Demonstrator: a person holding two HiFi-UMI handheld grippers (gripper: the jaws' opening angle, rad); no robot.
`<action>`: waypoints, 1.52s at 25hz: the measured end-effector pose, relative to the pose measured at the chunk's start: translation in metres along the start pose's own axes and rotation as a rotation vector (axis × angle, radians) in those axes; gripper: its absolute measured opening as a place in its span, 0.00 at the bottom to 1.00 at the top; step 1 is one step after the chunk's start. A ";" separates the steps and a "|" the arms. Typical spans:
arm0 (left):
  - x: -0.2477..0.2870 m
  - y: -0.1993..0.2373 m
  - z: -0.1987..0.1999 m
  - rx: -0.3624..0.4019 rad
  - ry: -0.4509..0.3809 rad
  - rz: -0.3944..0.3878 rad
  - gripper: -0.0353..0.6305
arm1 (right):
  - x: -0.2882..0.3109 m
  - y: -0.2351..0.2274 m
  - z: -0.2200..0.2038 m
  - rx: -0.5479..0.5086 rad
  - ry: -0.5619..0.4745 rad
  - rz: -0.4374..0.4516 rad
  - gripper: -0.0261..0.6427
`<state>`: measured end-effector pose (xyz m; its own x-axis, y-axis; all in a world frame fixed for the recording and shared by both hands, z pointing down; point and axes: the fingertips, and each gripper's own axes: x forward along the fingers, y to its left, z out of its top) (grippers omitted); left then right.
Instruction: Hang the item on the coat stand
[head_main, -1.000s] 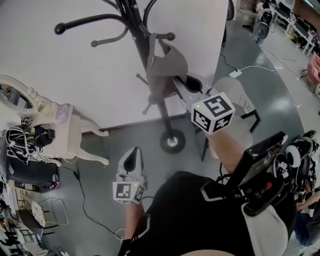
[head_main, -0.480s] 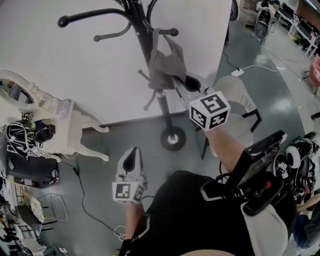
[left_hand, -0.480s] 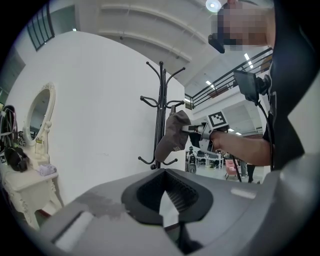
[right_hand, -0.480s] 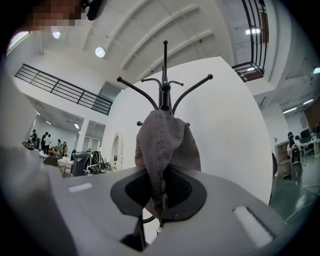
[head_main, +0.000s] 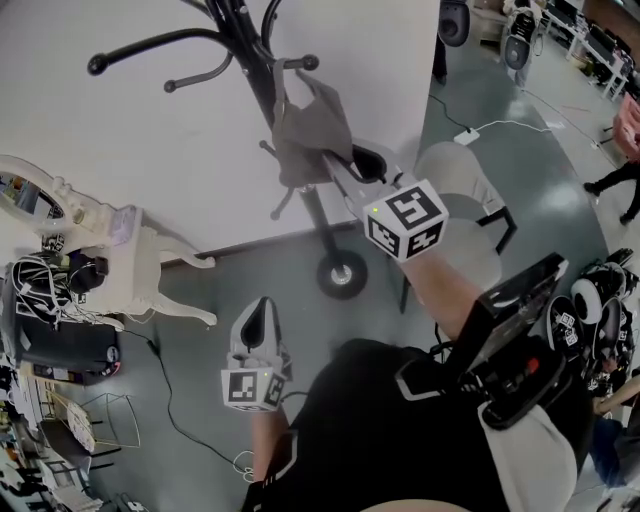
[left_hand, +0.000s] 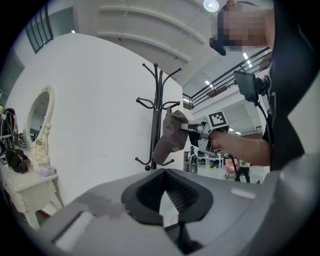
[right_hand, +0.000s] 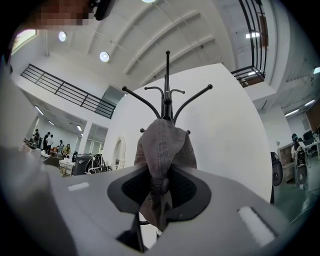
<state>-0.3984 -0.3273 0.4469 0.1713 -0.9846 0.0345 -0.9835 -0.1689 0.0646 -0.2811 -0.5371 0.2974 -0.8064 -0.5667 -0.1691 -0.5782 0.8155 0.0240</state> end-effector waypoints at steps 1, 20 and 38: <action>0.000 -0.004 -0.001 0.005 0.000 -0.005 0.09 | -0.003 0.000 0.001 -0.001 -0.002 0.003 0.18; -0.001 -0.072 0.000 0.024 0.013 0.002 0.09 | -0.071 -0.010 0.015 0.036 -0.023 0.076 0.31; -0.024 -0.139 -0.022 0.012 0.053 0.110 0.09 | -0.133 -0.014 0.000 0.118 0.004 0.207 0.20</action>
<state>-0.2648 -0.2793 0.4593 0.0652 -0.9935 0.0937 -0.9971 -0.0612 0.0454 -0.1659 -0.4731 0.3196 -0.9068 -0.3862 -0.1688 -0.3820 0.9223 -0.0579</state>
